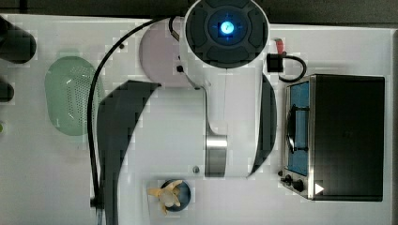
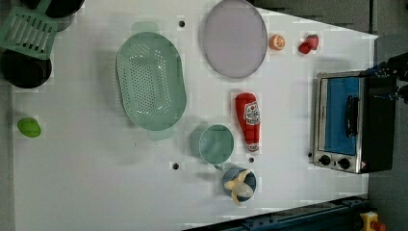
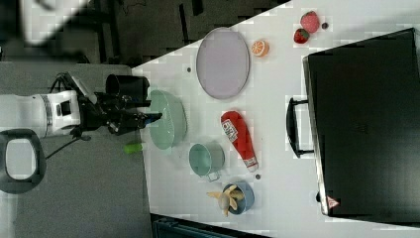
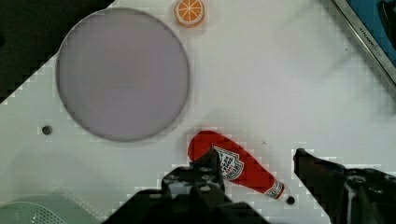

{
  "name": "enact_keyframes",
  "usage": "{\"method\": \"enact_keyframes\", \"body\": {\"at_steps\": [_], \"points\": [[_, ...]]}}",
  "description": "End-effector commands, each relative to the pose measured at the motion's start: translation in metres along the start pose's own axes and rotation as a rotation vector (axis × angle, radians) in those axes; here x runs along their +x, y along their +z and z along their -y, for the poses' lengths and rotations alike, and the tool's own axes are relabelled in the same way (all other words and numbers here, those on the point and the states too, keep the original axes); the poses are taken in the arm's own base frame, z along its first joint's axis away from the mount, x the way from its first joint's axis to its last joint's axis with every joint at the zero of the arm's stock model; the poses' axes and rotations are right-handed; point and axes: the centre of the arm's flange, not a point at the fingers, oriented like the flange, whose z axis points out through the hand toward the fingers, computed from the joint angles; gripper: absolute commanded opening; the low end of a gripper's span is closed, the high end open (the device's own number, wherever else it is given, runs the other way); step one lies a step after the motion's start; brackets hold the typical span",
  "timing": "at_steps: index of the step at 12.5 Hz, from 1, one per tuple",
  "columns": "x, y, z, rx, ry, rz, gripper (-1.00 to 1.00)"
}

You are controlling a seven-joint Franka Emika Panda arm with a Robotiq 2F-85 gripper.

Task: Pick ketchup from table and place on plate.

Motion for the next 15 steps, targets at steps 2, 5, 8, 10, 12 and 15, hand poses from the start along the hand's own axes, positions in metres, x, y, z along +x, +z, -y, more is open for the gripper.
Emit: {"method": "enact_keyframes", "body": {"at_steps": [2, 5, 8, 10, 12, 15], "points": [[-0.047, -0.033, -0.086, -0.027, 0.083, 0.076, 0.8], [-0.053, -0.011, -0.063, -0.034, -0.045, 0.081, 1.0], [-0.059, 0.027, -0.033, -0.043, -0.277, 0.101, 1.0], [-0.06, 0.057, -0.02, -0.052, -0.424, 0.132, 1.0], [-0.06, 0.088, -0.012, -0.058, -0.538, 0.165, 1.0], [-0.059, 0.138, -0.005, -0.055, -0.721, 0.214, 1.0]]}}
